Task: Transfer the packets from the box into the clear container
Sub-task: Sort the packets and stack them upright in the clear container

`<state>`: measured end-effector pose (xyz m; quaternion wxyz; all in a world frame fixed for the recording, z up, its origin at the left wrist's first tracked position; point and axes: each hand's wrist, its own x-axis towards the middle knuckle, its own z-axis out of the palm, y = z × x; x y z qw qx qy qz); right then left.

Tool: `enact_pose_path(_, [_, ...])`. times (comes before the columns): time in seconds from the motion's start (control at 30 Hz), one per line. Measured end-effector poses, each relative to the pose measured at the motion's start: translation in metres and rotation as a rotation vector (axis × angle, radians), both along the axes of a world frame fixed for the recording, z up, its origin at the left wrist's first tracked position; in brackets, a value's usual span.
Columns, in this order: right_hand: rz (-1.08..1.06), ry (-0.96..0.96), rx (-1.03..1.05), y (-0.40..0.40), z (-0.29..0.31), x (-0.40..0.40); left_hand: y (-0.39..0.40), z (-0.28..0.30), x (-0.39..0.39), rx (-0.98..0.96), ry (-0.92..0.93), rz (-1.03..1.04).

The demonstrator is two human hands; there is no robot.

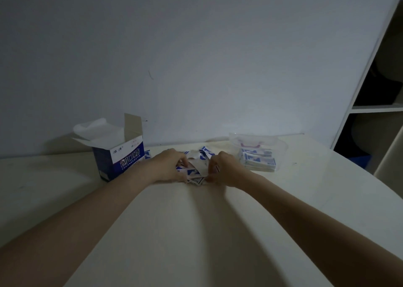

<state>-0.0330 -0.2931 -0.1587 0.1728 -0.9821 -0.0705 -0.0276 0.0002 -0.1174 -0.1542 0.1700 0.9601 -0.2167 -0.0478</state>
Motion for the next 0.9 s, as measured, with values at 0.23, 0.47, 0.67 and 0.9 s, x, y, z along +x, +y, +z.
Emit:
enact_pose_path(0.23, [0.022,-0.081,0.053,0.023,0.002,0.006,-0.002,-0.001,-0.005,0.041,-0.004,-0.035])
enact_pose_path(0.47, [0.062,-0.113,-0.104,0.026,0.000,0.005,0.011,-0.001,-0.005,-0.099,0.107,-0.053])
enact_pose_path(0.67, [-0.134,-0.138,0.147,-0.006,0.014,0.005,0.019,0.012,-0.008,-0.346,0.216,0.069])
enact_pose_path(0.9, [-0.064,0.258,1.092,-0.011,0.019,-0.014,0.015,0.014,-0.008,-0.593,0.290,0.244])
